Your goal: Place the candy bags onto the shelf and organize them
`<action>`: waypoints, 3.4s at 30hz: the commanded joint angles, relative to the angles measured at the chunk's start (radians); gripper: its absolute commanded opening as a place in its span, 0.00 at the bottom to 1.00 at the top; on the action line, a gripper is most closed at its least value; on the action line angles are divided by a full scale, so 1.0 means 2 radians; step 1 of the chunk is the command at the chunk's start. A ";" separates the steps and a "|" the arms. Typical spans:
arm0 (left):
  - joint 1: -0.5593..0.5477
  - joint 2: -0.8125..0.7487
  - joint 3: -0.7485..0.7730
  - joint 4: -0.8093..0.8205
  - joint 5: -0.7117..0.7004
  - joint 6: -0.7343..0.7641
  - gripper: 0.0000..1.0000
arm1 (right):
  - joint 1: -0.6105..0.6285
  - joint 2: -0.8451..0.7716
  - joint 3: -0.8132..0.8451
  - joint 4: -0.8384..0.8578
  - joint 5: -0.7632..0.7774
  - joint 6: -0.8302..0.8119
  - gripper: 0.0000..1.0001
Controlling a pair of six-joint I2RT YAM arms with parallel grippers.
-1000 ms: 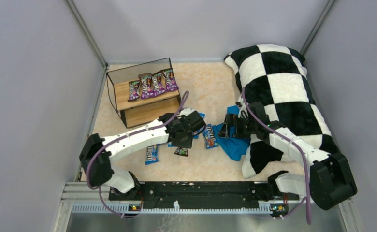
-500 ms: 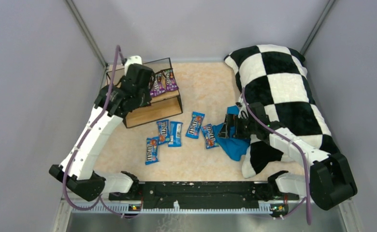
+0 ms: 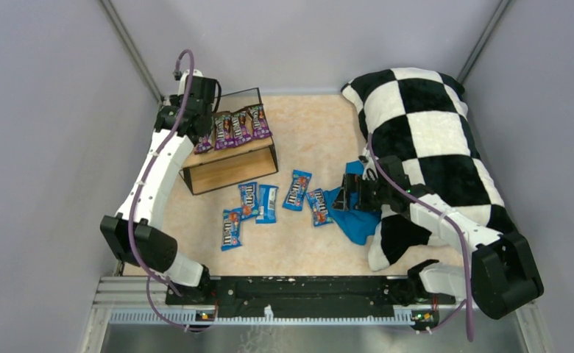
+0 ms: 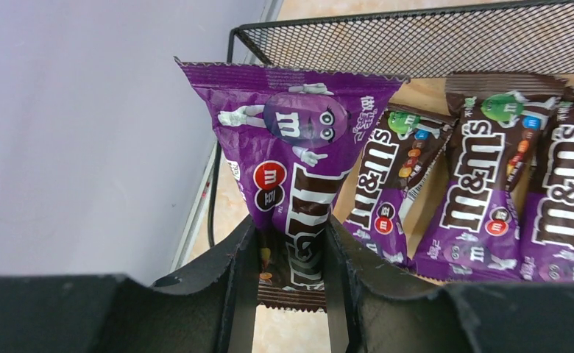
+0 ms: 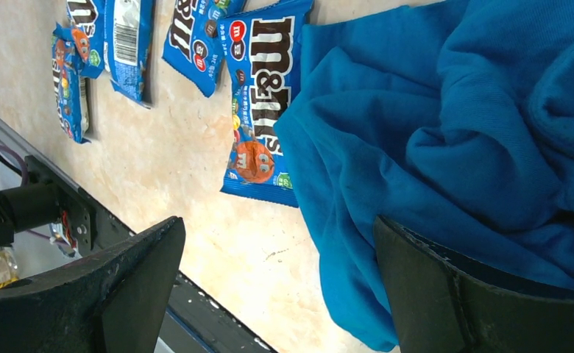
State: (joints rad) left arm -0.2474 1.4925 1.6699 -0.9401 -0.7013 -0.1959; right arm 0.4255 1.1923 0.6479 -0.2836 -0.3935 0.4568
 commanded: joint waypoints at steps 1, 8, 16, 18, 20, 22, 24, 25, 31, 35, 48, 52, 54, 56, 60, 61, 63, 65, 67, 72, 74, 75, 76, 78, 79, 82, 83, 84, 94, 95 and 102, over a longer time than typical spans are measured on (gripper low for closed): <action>0.014 0.019 -0.013 0.033 -0.016 0.026 0.41 | 0.005 0.005 0.008 0.004 0.001 -0.015 0.99; 0.033 0.022 -0.055 0.044 0.027 0.023 0.41 | 0.005 0.003 0.003 0.006 0.003 -0.017 0.99; 0.052 0.023 -0.080 0.050 0.059 0.039 0.41 | 0.006 0.005 0.005 0.007 0.002 -0.016 0.99; 0.058 0.026 -0.081 0.047 0.061 0.042 0.42 | 0.005 0.008 0.007 0.008 0.000 -0.016 0.99; 0.063 0.030 -0.081 0.047 0.061 0.046 0.42 | 0.006 0.011 0.010 0.007 -0.001 -0.016 0.99; 0.068 0.033 -0.081 0.048 0.064 0.047 0.43 | 0.006 0.013 0.012 0.008 -0.003 -0.016 0.99; 0.072 0.035 -0.081 0.051 0.070 0.048 0.43 | 0.006 0.014 0.014 0.008 -0.003 -0.016 0.99; 0.074 0.038 -0.080 0.052 0.069 0.049 0.43 | 0.006 0.015 0.015 0.007 -0.003 -0.016 0.99; 0.080 0.047 -0.080 0.063 0.080 0.054 0.43 | 0.006 0.014 0.016 0.004 -0.003 -0.017 0.99; 0.080 0.054 -0.080 0.062 0.082 0.054 0.44 | 0.006 0.012 0.012 0.004 -0.002 -0.016 0.99; 0.078 0.031 -0.036 0.029 0.093 0.049 0.70 | 0.006 0.014 0.013 0.008 -0.006 -0.013 0.99; 0.078 0.017 -0.003 0.002 0.115 0.041 0.75 | 0.006 0.015 0.014 0.007 -0.006 -0.012 0.99; 0.078 0.001 0.011 -0.005 0.171 0.042 0.78 | 0.006 0.016 0.015 0.007 -0.008 -0.009 0.99; 0.078 -0.020 0.020 -0.008 0.222 0.038 0.81 | 0.006 0.019 0.018 0.006 -0.011 -0.007 0.99; 0.078 -0.078 -0.005 0.011 0.322 0.027 0.87 | 0.007 0.024 0.022 0.005 -0.017 0.003 0.99; 0.078 -0.096 -0.028 0.021 0.357 0.024 0.89 | 0.010 0.026 0.023 0.005 -0.017 0.006 0.99; 0.078 -0.133 -0.071 0.043 0.420 0.017 0.94 | 0.017 0.033 0.026 0.008 -0.016 0.015 0.99; 0.078 -0.168 -0.119 0.063 0.470 0.007 0.97 | 0.031 0.043 0.028 0.013 -0.011 0.026 0.99; 0.078 -0.205 -0.168 0.081 0.528 0.003 0.98 | 0.054 0.056 0.035 0.016 -0.002 0.037 0.99; 0.072 -0.274 -0.309 0.169 0.697 -0.006 0.98 | 0.125 0.103 0.080 0.007 0.052 0.057 0.99; 0.058 -0.294 -0.361 0.198 0.749 -0.016 0.99 | 0.152 0.129 0.108 -0.010 0.077 0.060 0.99; 0.048 -0.302 -0.381 0.208 0.754 -0.019 0.98 | 0.166 0.142 0.124 -0.023 0.096 0.061 0.99; 0.036 -0.311 -0.399 0.212 0.749 -0.019 0.98 | 0.180 0.152 0.139 -0.037 0.116 0.061 0.99; 0.013 -0.325 -0.425 0.212 0.731 -0.017 0.98 | 0.203 0.175 0.164 -0.059 0.155 0.061 0.99; 0.004 -0.332 -0.435 0.209 0.720 -0.015 0.98 | 0.213 0.183 0.175 -0.068 0.173 0.063 0.99; -0.009 -0.345 -0.454 0.206 0.712 -0.028 0.99 | 0.231 0.206 0.196 -0.080 0.215 0.079 0.92; -0.013 -0.349 -0.459 0.208 0.707 -0.031 0.98 | 0.232 0.208 0.197 -0.075 0.220 0.089 0.90; -0.015 -0.352 -0.462 0.207 0.697 -0.035 0.98 | 0.232 0.208 0.196 -0.061 0.218 0.099 0.88; -0.024 -0.390 -0.480 0.219 0.652 -0.056 0.98 | 0.215 0.290 0.298 0.012 0.306 0.111 0.80; -0.024 -0.392 -0.480 0.220 0.652 -0.056 0.99 | 0.210 0.302 0.302 0.024 0.310 0.115 0.80; -0.026 -0.389 -0.481 0.222 0.653 -0.056 0.98 | 0.191 0.340 0.278 0.119 0.383 0.144 0.79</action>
State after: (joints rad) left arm -0.2947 0.7177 0.7143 -0.5423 0.6090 -0.2974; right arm 0.8181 1.8423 1.2175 -0.1810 0.2356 0.7071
